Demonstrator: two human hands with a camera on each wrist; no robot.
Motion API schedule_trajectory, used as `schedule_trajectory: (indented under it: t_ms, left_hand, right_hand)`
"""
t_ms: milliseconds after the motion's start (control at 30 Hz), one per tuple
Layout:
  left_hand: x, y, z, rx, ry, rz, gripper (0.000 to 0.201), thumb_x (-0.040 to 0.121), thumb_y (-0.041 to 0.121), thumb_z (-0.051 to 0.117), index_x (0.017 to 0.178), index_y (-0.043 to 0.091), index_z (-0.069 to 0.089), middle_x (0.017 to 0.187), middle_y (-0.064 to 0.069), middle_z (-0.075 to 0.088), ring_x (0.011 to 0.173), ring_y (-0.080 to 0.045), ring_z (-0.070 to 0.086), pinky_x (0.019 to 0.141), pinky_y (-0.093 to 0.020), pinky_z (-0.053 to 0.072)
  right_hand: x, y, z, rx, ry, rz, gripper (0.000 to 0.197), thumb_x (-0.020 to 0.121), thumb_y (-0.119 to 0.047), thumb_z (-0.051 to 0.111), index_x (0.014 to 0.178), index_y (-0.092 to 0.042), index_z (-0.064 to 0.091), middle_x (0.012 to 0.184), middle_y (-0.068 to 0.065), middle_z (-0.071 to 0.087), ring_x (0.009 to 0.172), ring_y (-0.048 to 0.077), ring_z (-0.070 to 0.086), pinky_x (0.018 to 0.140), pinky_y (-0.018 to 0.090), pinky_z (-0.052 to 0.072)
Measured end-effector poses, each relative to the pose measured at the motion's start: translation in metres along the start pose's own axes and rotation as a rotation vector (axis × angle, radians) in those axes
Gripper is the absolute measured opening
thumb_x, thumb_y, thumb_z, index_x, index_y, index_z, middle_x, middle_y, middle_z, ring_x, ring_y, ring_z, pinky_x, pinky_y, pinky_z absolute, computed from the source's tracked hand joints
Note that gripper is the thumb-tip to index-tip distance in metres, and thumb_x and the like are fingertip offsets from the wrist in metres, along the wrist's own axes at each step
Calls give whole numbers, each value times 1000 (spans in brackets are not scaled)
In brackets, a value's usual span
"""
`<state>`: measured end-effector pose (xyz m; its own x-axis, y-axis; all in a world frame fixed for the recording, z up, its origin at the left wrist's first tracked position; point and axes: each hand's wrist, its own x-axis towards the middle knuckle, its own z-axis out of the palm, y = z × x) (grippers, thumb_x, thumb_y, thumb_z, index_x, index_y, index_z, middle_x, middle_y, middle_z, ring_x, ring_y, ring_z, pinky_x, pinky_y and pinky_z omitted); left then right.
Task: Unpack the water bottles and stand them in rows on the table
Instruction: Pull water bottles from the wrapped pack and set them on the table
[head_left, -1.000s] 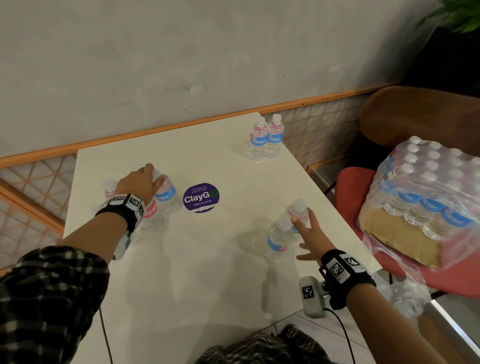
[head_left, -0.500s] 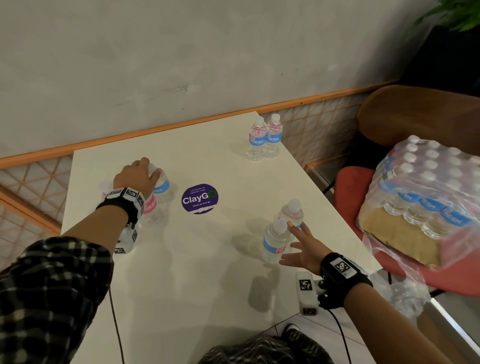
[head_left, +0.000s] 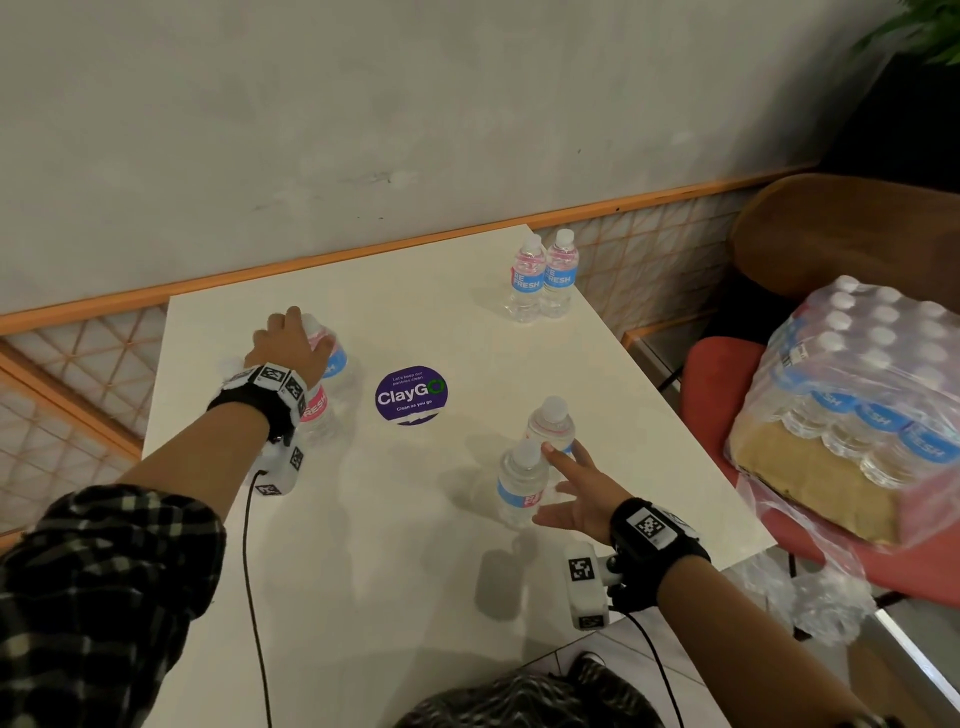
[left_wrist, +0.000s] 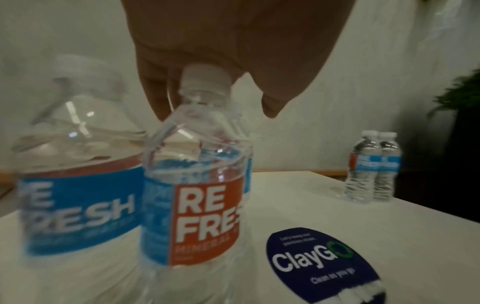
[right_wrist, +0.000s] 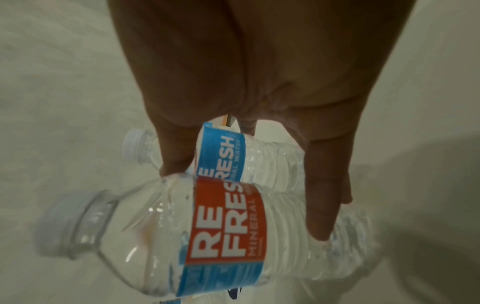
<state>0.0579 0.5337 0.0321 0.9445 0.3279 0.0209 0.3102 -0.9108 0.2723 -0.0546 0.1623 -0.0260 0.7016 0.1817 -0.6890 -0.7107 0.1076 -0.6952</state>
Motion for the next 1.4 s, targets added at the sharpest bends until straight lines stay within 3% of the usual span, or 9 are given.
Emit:
schedule_trajectory:
  t_ms: [133, 267, 400, 633, 800, 1000, 1167, 1267, 1400]
  left_hand:
    - [-35, 50, -8, -25, 140, 294, 61, 93, 47, 47, 141, 12, 34, 140, -14, 38, 126, -34, 38, 92, -49, 46]
    - [-107, 110, 12, -97, -27, 642, 69, 87, 63, 38, 141, 20, 37, 133, -5, 42, 120, -25, 42, 90, -42, 50]
    - [-158, 145, 34, -94, -47, 726, 78, 80, 71, 43, 139, 21, 35, 127, 0, 43, 112, -20, 46, 82, -37, 51]
    - [-159, 175, 53, 62, -114, 622, 73, 89, 60, 41, 147, 21, 22, 125, -5, 45, 101, -27, 52, 68, -37, 47]
    - [-140, 181, 49, 0, -218, 628, 47, 95, 53, 39, 122, 15, 45, 112, -5, 58, 101, -27, 57, 73, -35, 44]
    - [-121, 132, 39, -104, -237, 485, 51, 92, 59, 42, 115, 15, 51, 105, -3, 63, 95, -25, 58, 73, -33, 43]
    - [-98, 77, 23, -63, -160, 403, 45, 90, 56, 46, 112, 18, 54, 102, -3, 65, 88, -22, 59, 69, -30, 41]
    - [-86, 44, 11, -14, -134, 362, 51, 91, 56, 46, 119, 15, 53, 105, -7, 66, 94, -28, 61, 72, -34, 45]
    - [-72, 8, 0, 60, -111, 259, 56, 89, 59, 45, 123, 15, 52, 105, -9, 66, 94, -30, 61, 71, -34, 44]
  right_hand:
    - [1, -2, 7, 20, 2, -31, 75, 83, -39, 67, 144, -43, 24, 150, 16, 22, 87, 22, 62, 88, 51, 53]
    - [0, -4, 22, 61, 34, -81, 61, 86, -30, 65, 136, -41, 31, 132, 8, 37, 84, 19, 60, 93, 49, 51]
    - [3, 0, 24, 48, 16, -136, 47, 93, -18, 57, 131, -36, 38, 110, -1, 56, 86, 15, 60, 95, 48, 50]
    - [8, 8, 1, 134, 58, -42, 69, 92, -8, 56, 145, -38, 24, 138, 15, 38, 85, 37, 60, 78, 44, 56]
    - [4, 11, -15, 141, 94, -6, 63, 94, -9, 53, 145, -34, 27, 137, 8, 43, 109, 42, 53, 83, 46, 53]
    - [6, 20, -46, -60, 355, -71, 51, 91, -12, 59, 139, -18, 41, 127, 10, 52, 109, 29, 51, 87, 42, 48]
    - [13, 30, -75, -947, 622, 16, 76, 81, -46, 65, 146, -34, 27, 156, 10, 16, 141, 33, 17, 114, 48, 22]
    - [13, 39, -79, -1028, 584, 122, 87, 77, -49, 69, 146, -45, 16, 158, 5, -10, 144, 36, -8, 115, 57, 13]
    - [16, 39, -75, -1055, 563, 156, 91, 78, -48, 69, 146, -48, 8, 156, 5, -21, 142, 39, -17, 114, 60, 9]
